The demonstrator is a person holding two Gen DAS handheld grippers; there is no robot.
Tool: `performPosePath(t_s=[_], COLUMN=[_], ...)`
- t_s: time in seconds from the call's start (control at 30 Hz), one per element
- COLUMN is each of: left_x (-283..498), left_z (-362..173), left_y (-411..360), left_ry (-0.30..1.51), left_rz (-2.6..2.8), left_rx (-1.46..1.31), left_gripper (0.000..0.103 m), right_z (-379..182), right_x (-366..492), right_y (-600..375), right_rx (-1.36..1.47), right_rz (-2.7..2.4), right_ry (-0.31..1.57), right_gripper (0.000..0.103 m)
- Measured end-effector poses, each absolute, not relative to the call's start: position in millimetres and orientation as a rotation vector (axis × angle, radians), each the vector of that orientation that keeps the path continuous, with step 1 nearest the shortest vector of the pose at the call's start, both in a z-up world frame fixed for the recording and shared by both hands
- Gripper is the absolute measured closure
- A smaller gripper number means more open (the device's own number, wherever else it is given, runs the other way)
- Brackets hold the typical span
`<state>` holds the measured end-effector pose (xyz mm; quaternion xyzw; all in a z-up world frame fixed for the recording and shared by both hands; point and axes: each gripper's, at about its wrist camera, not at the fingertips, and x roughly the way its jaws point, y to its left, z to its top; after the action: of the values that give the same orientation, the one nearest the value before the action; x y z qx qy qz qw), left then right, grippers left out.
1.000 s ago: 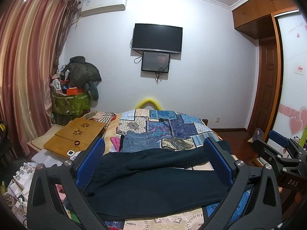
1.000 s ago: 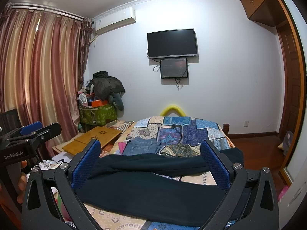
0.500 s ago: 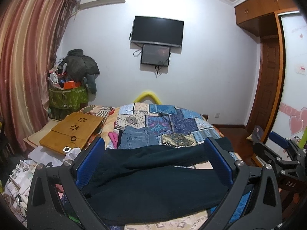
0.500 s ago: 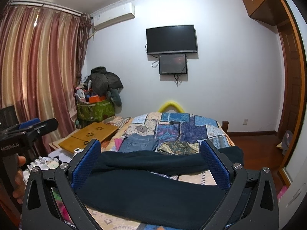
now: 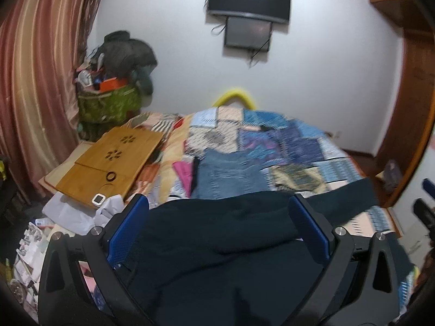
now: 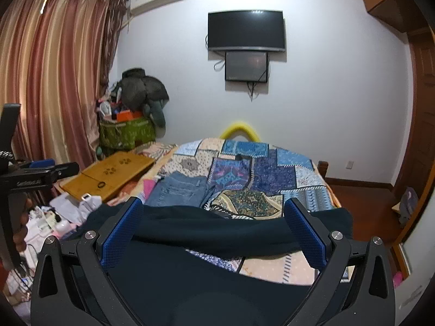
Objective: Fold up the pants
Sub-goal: 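Lower both grippers onto the teal pants and close on the fabric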
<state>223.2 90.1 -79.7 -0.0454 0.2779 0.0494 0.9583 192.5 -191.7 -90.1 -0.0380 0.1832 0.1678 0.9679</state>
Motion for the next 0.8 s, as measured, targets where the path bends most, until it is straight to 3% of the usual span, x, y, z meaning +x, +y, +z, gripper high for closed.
performPosePath(t_s=[0.67,0.8], left_x=[400.3,415.4], left_z=[-228.2,-253.7], left_y=[215.3,245.5], left_ry=[0.971,1.070], left_rz=[0.213,0.214], left_rx=[-0.076,-0.131], left_gripper=[0.000,0.002], right_z=[-201.4,-221.4], right_x=[409.0,441.2], right_y=[-157.3,-151.9], right_rx=[-0.193,-0.180], right_rz=[0.546,0.596], right_ry=[0.834,0.927], right_gripper=[0.002,0.008])
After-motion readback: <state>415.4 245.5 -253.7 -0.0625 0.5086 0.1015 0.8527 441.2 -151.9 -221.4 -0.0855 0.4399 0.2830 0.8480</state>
